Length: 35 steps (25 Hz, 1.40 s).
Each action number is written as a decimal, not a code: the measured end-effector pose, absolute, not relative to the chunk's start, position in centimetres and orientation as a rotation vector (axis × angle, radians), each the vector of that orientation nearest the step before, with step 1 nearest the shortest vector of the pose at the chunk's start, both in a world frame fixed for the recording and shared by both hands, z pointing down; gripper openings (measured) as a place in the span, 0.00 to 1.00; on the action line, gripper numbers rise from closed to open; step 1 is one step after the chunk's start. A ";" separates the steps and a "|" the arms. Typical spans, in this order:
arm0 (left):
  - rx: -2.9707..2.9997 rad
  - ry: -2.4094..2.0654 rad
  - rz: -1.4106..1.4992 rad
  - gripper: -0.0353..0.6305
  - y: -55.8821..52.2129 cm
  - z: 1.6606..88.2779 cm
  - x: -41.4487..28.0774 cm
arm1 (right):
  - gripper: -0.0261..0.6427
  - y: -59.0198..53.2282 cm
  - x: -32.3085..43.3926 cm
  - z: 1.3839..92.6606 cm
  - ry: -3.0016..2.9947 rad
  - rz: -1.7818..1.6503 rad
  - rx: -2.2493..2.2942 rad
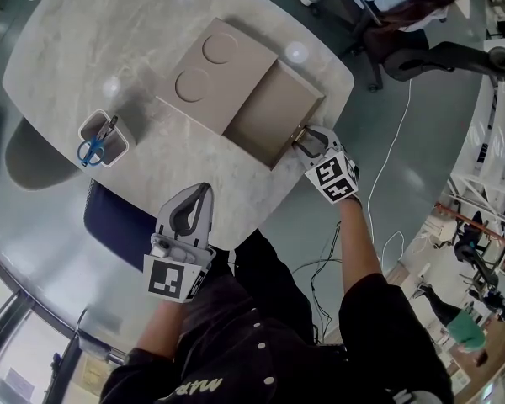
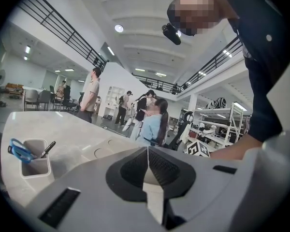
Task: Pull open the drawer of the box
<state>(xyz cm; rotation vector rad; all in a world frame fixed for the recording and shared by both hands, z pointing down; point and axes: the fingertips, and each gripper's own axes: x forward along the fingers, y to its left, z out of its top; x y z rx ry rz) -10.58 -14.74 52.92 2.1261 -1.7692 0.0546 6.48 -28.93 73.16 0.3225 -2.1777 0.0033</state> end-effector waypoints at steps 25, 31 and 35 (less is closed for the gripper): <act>2.205 -1.800 0.029 0.08 -14.1 48.6 -10.7 | 0.04 -26.3 4.6 62.9 -2.383 0.213 0.624; 2.250 -1.828 -0.010 0.08 -13.6 45.3 -10.7 | 0.03 -23.8 1.1 55.7 -2.515 0.224 0.674; 2.271 -1.850 -0.038 0.08 -12.8 43.4 -10.9 | 0.03 -22.4 0.3 51.3 -2.609 0.214 0.735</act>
